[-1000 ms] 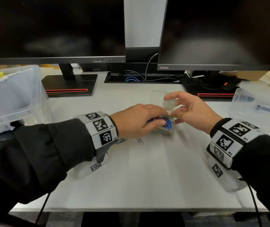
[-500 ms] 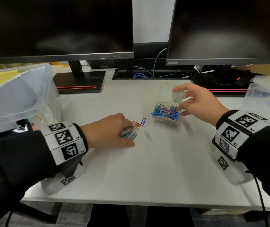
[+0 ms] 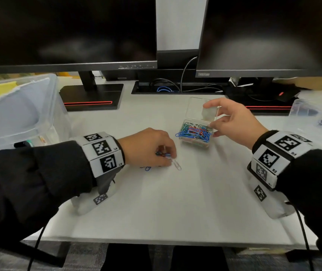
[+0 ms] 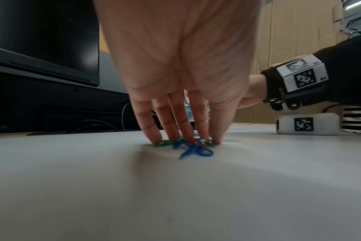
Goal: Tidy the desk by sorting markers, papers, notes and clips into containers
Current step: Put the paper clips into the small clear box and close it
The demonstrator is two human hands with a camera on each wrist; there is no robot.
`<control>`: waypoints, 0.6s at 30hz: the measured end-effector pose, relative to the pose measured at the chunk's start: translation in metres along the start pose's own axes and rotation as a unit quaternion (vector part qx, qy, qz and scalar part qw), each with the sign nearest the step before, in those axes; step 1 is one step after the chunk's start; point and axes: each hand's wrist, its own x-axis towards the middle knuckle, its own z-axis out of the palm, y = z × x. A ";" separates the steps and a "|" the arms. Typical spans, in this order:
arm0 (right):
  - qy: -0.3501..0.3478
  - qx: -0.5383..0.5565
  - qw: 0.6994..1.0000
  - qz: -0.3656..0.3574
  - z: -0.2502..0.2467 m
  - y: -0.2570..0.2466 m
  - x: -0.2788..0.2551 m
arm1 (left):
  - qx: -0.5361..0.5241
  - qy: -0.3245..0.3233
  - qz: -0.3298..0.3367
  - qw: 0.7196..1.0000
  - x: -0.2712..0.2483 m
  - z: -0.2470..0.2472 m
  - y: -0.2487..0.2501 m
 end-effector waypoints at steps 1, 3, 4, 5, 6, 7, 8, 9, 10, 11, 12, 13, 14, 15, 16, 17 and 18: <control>0.000 0.000 1.000 -0.001 0.000 0.000 0.000 | -0.008 0.011 0.002 1.000 -0.002 0.000 -0.002; -0.002 -0.001 1.000 -0.002 0.000 0.000 0.000 | -0.028 0.029 0.014 0.999 -0.005 -0.002 -0.003; -0.004 -0.002 1.000 -0.001 0.001 -0.001 0.000 | -0.038 0.032 0.036 0.998 -0.005 -0.002 -0.002; -0.006 -0.002 1.000 -0.001 0.001 -0.001 0.000 | -0.044 0.022 0.063 0.997 -0.004 -0.002 0.000; -0.007 -0.003 1.000 -0.001 0.001 -0.001 -0.001 | -0.045 -0.003 0.086 0.995 -0.003 -0.001 0.002; -0.007 -0.005 1.000 -0.001 0.000 -0.001 -0.001 | -0.040 -0.035 0.100 0.994 -0.003 0.000 0.004; -0.006 -0.007 1.000 -0.001 0.000 -0.001 -0.001 | -0.032 -0.064 0.106 0.992 -0.003 0.001 0.005; -0.006 -0.009 1.000 -0.001 -0.001 -0.001 -0.001 | -0.025 -0.079 0.110 0.990 -0.003 0.001 0.003; -0.005 -0.010 1.000 -0.001 -0.001 -0.001 -0.001 | -0.019 -0.078 0.113 0.990 -0.004 0.001 -0.001; -0.004 -0.010 1.000 -0.001 -0.001 -0.001 -0.002 | -0.017 -0.066 0.115 0.991 -0.007 0.000 -0.005; -0.004 -0.010 1.000 -0.001 -0.001 -0.001 -0.002 | -0.019 -0.049 0.112 0.992 -0.009 -0.002 -0.009; -0.004 -0.009 1.000 -0.002 -0.001 -0.001 -0.001 | -0.021 -0.030 0.105 0.994 -0.012 -0.004 -0.011; -0.006 -0.008 1.000 -0.003 -0.001 -0.001 -0.001 | -0.021 -0.012 0.094 0.995 -0.014 -0.005 -0.013; -0.008 -0.006 1.000 -0.003 -0.001 -0.001 -0.001 | -0.017 0.009 0.081 0.997 -0.016 -0.006 -0.014; -0.009 -0.003 1.000 -0.005 -0.001 0.000 -0.001 | -0.012 0.027 0.063 0.998 -0.018 -0.006 -0.015; -0.009 -0.002 1.000 -0.005 -0.001 0.000 0.000 | -0.001 0.039 0.039 0.999 -0.020 -0.006 -0.016; -0.009 -0.002 1.000 -0.006 -0.001 0.000 0.000 | 0.015 0.038 0.009 0.999 -0.023 -0.006 -0.017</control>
